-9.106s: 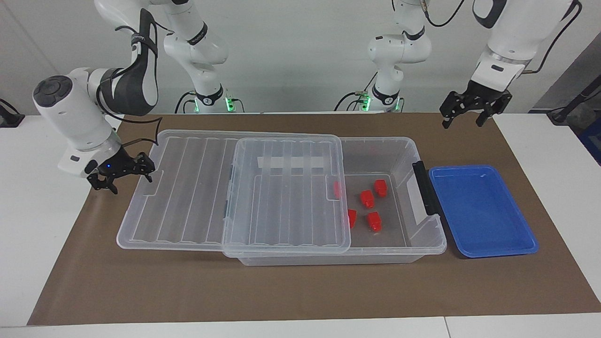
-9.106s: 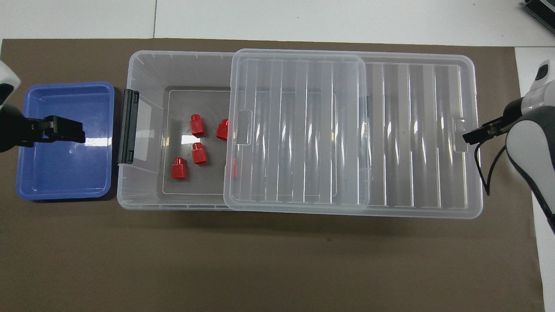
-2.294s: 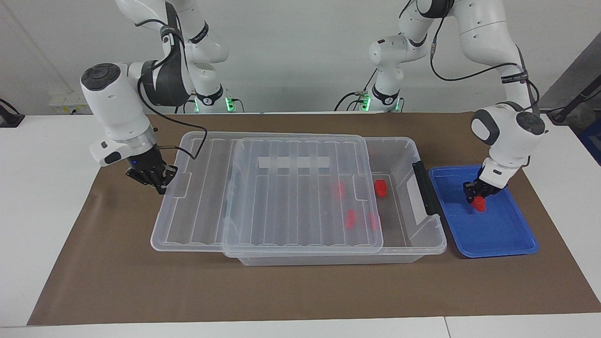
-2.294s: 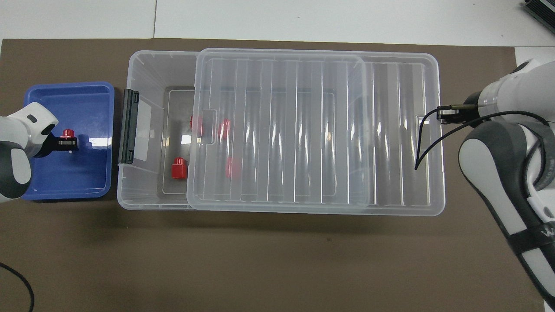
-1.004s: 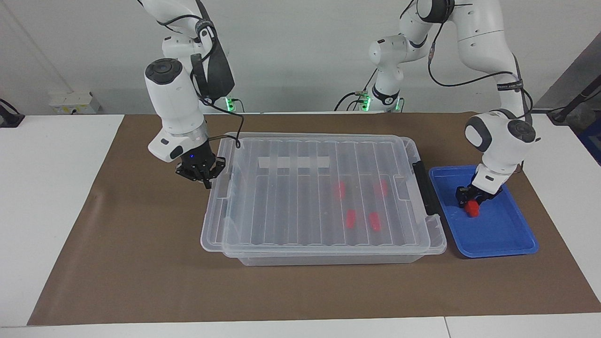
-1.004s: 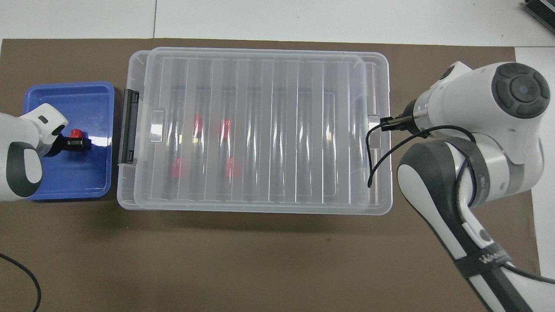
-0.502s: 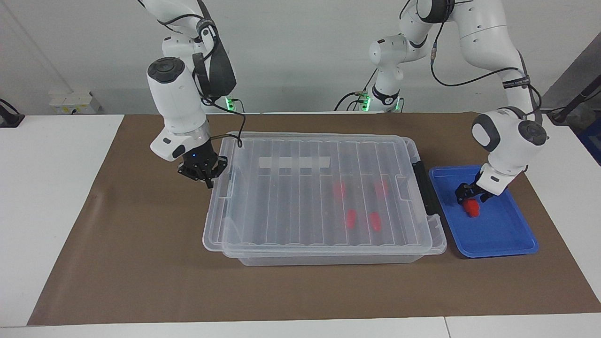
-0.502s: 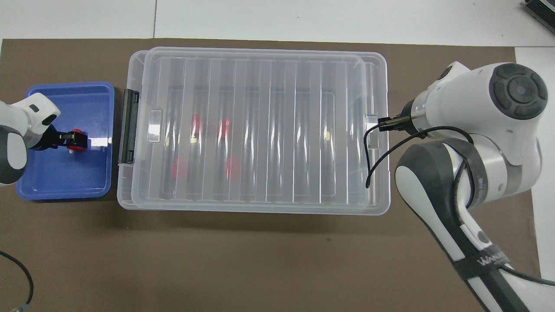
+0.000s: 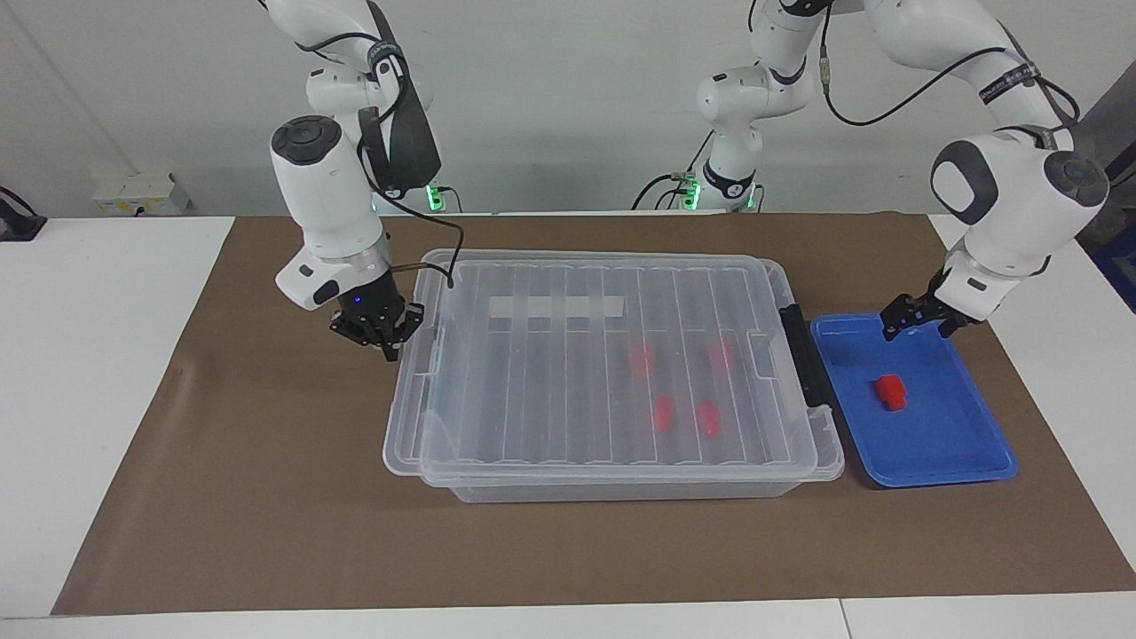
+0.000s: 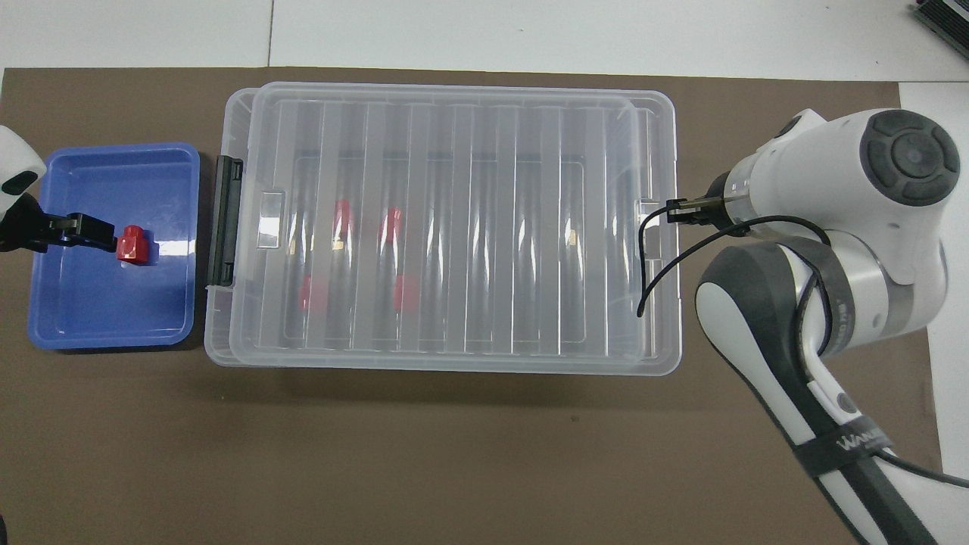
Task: Place red block in blue tray from box
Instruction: 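Open the left gripper to release the red block in the tray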
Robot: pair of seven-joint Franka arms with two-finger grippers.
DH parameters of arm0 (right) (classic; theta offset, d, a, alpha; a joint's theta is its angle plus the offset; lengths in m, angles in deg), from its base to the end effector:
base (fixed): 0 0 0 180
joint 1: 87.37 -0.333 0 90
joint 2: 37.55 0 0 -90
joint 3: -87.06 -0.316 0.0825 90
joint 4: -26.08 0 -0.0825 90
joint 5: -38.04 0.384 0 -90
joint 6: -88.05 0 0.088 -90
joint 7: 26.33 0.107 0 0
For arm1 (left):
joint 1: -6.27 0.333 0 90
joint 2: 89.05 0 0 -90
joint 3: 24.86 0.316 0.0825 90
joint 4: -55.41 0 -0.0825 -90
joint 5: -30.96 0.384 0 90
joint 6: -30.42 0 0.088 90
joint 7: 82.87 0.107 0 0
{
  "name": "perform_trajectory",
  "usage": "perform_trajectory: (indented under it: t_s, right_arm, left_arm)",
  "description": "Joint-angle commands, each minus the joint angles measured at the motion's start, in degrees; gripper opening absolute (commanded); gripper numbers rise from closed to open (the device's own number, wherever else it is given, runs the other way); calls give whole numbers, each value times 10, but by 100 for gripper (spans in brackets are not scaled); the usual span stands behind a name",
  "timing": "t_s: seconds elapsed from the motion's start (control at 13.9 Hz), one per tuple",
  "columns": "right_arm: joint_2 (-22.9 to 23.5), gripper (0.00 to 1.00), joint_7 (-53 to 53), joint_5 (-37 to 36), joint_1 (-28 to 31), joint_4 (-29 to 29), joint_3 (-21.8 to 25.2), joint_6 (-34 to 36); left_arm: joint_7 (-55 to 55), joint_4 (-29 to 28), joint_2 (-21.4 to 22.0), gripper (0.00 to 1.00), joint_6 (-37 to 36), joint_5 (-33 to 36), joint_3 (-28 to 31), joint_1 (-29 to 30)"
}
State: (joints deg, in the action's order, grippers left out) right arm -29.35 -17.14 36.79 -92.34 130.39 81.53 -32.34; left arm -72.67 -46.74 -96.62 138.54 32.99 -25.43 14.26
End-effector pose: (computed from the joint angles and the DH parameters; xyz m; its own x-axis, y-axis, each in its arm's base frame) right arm 0.6052 0.1086 0.4697 0.9901 0.0293 0.1370 0.0317 -0.9994 -0.0157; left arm 0.5923 0.0800 0.4741 0.9977 -0.0594 -0.0333 -0.0603 -0.9978 -0.0266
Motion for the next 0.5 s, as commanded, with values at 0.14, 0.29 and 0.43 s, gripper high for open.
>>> perform_trajectory:
  t_s: [0.14,0.29,0.43]
  right_arm:
    - [-2,0,10,8,1,10,-5,-9]
    - [-2,0,10,8,-9,10,-6,-9]
    - [-3,0,11,8,-14,10,-6,-8]
  left_arm:
    - [3,-5,132,100,-101,3,-2,-35]
    - [-1,-7,138,100,-105,3,-1,-52]
    - [4,-7,138,100,-103,3,-2,-54]
